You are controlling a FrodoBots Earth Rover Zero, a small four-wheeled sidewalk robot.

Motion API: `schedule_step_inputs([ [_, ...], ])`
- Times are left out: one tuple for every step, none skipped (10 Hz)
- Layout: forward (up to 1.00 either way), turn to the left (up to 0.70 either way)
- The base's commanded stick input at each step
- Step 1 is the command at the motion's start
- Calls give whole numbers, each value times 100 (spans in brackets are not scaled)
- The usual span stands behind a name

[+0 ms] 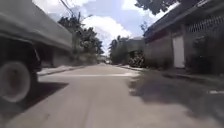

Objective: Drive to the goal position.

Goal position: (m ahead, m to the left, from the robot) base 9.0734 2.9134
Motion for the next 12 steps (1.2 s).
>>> schedule_step_inputs([
  [100, 0],
  [100, 0],
  [100, 0],
  [100, 0],
  [100, 0],
  [100, 0],
  [100, 0],
  [100, 0],
  [100, 0],
  [100, 0],
  [100, 0],
  [100, 0],
])
